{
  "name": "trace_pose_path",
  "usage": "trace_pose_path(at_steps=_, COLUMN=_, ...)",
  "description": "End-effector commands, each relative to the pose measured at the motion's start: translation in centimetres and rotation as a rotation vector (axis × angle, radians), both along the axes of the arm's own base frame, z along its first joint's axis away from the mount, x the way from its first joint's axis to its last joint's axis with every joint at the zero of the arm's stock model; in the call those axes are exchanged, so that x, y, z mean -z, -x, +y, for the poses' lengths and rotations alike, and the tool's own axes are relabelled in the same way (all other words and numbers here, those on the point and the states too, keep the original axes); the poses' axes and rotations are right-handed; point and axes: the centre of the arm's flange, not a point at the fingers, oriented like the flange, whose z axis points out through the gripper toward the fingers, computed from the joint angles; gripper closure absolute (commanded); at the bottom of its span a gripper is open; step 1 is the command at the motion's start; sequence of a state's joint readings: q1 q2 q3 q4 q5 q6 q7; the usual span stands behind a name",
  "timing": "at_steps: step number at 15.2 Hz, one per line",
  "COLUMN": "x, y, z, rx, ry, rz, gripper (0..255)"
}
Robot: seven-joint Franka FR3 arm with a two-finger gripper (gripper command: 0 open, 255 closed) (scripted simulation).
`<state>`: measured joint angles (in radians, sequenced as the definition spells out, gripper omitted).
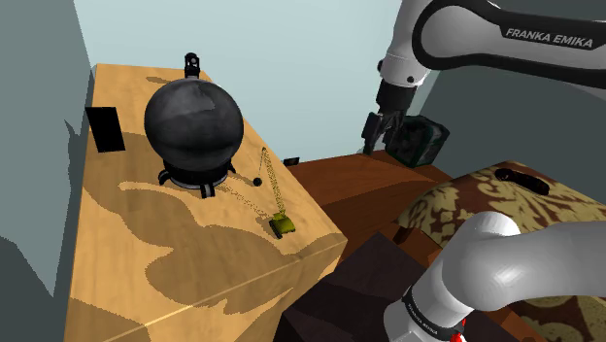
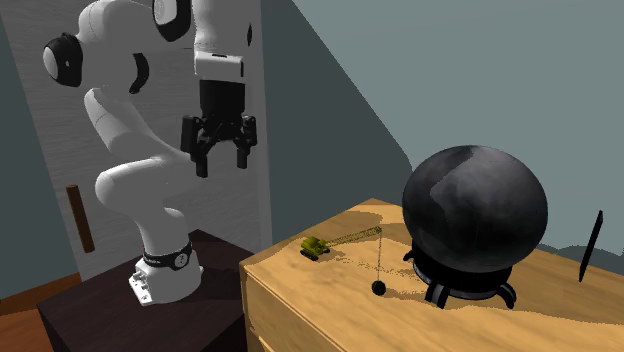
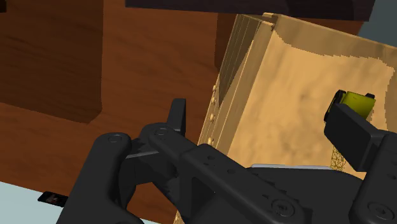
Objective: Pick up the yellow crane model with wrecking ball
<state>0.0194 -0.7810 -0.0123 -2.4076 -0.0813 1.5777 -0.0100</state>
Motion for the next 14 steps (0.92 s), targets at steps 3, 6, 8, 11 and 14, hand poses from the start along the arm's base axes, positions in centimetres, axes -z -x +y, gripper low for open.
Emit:
trace_pose_path(at_steps=3, x=1.6, y=-0.9, z=1.7, rx=0.021, ry=-0.005, rz=-0.019, gripper=0)
trace_pose_path(at_steps=6, x=3.9, y=-2.4, z=4.1, rx=0.053, ry=-0.013, rz=-0.048, gripper=0)
trace_pose_path(at_steps=8, x=5.4, y=-3.4, z=5.8, rx=0.075, ry=-0.018, rz=-0.067, gripper=0)
trace_pose_path(at_steps=11, x=7.6, y=-5.1, z=8.2, rx=0.107, ry=-0.026, rz=-0.096, gripper=0)
trace_pose_path(at_steps=14, x=9.7, y=-7.0, z=10.5, rx=0.139, ry=-0.034, rz=-0.125, gripper=0)
